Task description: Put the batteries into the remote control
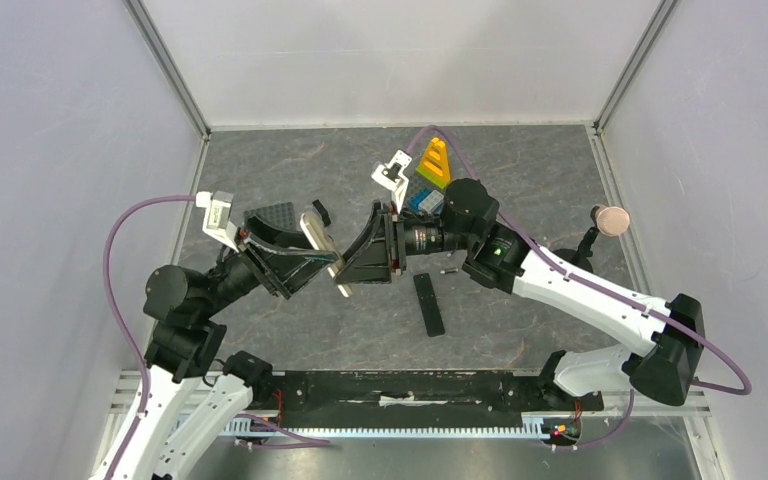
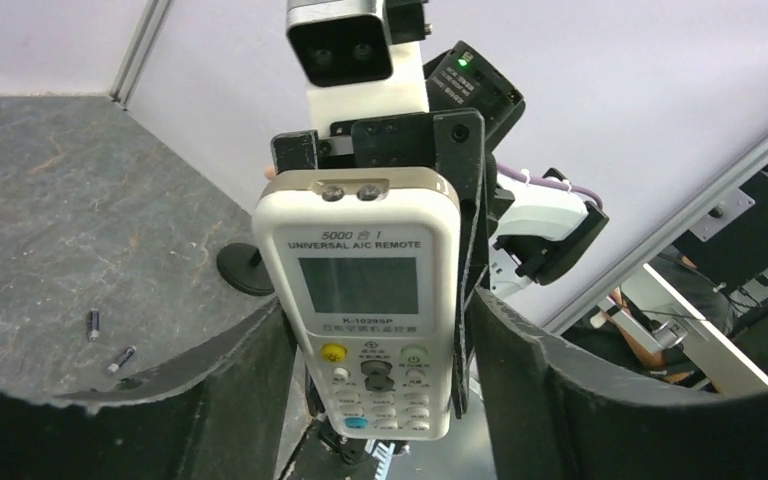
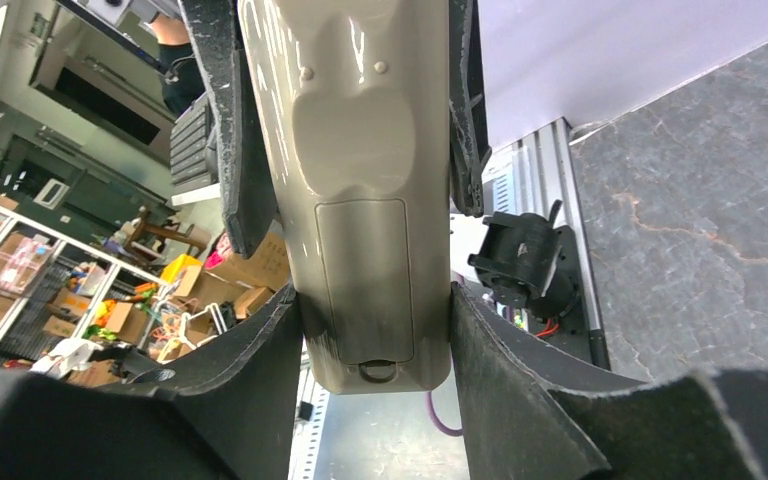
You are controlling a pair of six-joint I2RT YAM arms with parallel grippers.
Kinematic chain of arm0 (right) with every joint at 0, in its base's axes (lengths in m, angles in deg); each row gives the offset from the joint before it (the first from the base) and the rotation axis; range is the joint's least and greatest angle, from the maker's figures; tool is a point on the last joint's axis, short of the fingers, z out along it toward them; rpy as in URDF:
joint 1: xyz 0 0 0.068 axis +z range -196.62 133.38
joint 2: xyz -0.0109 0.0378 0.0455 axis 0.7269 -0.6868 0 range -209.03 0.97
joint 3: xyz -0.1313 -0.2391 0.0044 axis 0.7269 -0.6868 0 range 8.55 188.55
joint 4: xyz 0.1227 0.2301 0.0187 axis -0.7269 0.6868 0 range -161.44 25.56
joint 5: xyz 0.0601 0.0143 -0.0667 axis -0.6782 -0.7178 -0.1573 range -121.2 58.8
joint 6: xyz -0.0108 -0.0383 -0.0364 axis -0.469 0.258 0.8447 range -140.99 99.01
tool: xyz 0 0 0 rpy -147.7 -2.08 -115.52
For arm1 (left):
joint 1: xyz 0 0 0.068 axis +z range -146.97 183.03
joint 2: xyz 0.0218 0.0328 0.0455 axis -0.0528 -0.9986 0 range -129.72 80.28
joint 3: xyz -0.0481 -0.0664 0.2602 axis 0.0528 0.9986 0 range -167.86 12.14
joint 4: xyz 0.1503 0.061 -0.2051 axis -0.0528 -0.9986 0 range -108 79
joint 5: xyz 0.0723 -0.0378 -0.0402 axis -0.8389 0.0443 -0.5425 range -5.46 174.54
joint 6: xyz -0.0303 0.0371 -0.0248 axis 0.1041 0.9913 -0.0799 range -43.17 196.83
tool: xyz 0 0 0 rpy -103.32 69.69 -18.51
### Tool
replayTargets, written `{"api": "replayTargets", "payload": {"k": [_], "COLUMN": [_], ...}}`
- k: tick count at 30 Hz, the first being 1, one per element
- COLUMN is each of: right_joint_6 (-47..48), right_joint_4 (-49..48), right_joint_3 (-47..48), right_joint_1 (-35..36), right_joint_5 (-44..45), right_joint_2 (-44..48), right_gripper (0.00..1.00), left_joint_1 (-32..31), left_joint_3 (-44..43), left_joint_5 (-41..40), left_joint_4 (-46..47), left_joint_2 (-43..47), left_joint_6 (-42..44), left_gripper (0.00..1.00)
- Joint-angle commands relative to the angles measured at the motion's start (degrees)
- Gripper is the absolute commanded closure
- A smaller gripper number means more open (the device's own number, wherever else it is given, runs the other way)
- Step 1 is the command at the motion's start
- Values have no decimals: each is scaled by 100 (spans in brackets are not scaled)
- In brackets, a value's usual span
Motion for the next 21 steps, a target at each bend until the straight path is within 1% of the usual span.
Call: {"api": "replayTargets", "payload": {"k": [1,5,8,9,10,11,13,14,17,20,21], "right_joint_6": [-260,-322,-359,-368,-365,-343,-241,-138,222,724,940], "right_joint_4": [-483,-482,-413,-368,-326,-285,-180,-114,208,936,1261], "right_joint_3": [-80,-117,-126,-135,-144,-157,-209,-242,-253,-89,7], "right_joint_1": [-10,-10,-10,-8,-9,-9,-18,-19,-18,-19,-19], "right_joint_5": [-175,-145,-108,-68,-32,16,170,307,694,1209,1501], "right_joint_2": [107,79,38,27,28,43,109,164,332,439,467], "right_gripper": [66,66,65,64,60,55,37,30,19,15,13], "left_joint_1": [-2,-2,0,3,3,3,-2,4,-1,-1,-2], "left_joint_3": [73,139,168,167,168,153,109,79,-86,-238,-287], "left_joint_5": [356,318,281,269,248,217,88,-4,-610,-1431,-1782], "left_joint_4": [722,723,709,690,642,580,330,138,-788,-1698,-2069], "left_joint_2": [-39,-79,-90,-83,-87,-82,-54,-34,56,143,134], "left_joint_6": [-426,-455,-462,-446,-425,-394,-269,-179,233,566,662], "left_gripper": [38,67,84,89,94,98,98,98,98,98,98]}}
